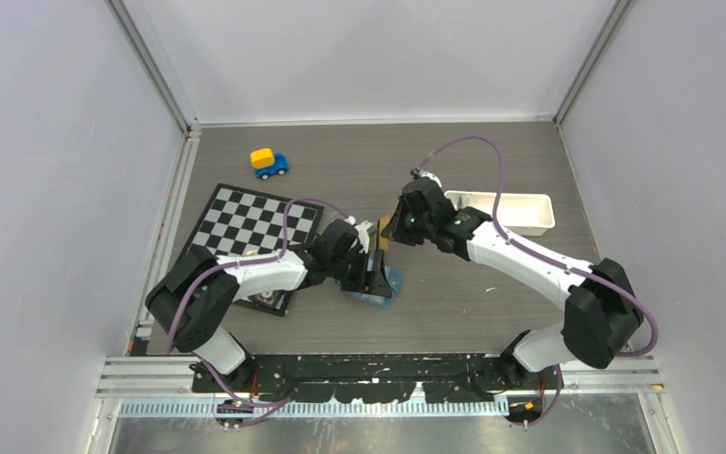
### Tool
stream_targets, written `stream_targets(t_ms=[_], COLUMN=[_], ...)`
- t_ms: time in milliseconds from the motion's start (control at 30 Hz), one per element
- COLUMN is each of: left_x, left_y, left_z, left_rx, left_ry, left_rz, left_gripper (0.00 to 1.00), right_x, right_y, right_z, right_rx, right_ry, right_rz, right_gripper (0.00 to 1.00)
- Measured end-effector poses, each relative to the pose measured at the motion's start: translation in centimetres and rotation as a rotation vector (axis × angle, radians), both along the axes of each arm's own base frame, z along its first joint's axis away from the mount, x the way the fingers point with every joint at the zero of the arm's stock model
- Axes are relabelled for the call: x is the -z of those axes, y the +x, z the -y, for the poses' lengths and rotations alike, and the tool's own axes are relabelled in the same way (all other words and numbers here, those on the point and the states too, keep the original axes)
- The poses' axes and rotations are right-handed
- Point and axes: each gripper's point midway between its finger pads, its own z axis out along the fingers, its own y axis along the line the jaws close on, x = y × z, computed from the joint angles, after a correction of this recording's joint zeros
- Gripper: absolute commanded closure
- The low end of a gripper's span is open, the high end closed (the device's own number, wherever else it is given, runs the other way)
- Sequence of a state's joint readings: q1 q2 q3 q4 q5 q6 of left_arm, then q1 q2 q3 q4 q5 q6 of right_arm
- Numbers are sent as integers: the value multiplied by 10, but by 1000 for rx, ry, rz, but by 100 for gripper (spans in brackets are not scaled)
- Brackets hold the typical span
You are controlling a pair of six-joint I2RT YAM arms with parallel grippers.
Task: Put the credit cards into the card holder
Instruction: Insert the credit card into the card holder.
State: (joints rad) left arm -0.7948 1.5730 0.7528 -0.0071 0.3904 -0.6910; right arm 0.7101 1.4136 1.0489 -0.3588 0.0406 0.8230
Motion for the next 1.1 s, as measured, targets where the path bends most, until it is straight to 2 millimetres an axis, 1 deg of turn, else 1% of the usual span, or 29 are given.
stream_targets(t_ms=[100, 267, 367, 467, 567, 667, 767, 867, 933, 1033, 1100], left_x=[-1, -2, -2, -3, -10, -24, -43, -59, -60, -51, -47], left_y=[1, 2, 2, 2, 1, 1, 8, 21, 30, 40, 45], left_z=[1, 2, 3, 2, 0, -5, -9, -16, -27, -47, -58], left_rx=[0, 0, 2, 4, 8, 1, -12, -39, -68, -121, -145], left_ry=[-5, -11, -12, -12, -14, -2, 18, 47, 73, 137, 173], left_rz=[5, 11, 12, 16, 33, 54, 105, 159, 171, 161, 165], left_gripper=[34, 33, 32, 26, 22, 19, 17, 17, 17, 17, 16], right_x=[19, 57, 72, 82, 94, 107, 110, 109, 109, 109, 109], right_y=[-3, -19, -30, -39, -47, -56, -57, -55, -55, -55, -54], right_z=[-2, 0, 3, 3, 5, 10, 10, 7, 7, 7, 6], right_rx=[-4, -8, -8, -11, -8, 1, 12, 15, 16, 17, 17], right_ry=[-18, -62, -77, -83, -82, -88, -77, -61, -56, -53, -51], right_rz=[-30, -103, -134, -156, -175, -203, -208, -200, -198, -197, -195], right_gripper=[100, 100, 100, 100, 100, 99, 100, 99, 99, 99, 100])
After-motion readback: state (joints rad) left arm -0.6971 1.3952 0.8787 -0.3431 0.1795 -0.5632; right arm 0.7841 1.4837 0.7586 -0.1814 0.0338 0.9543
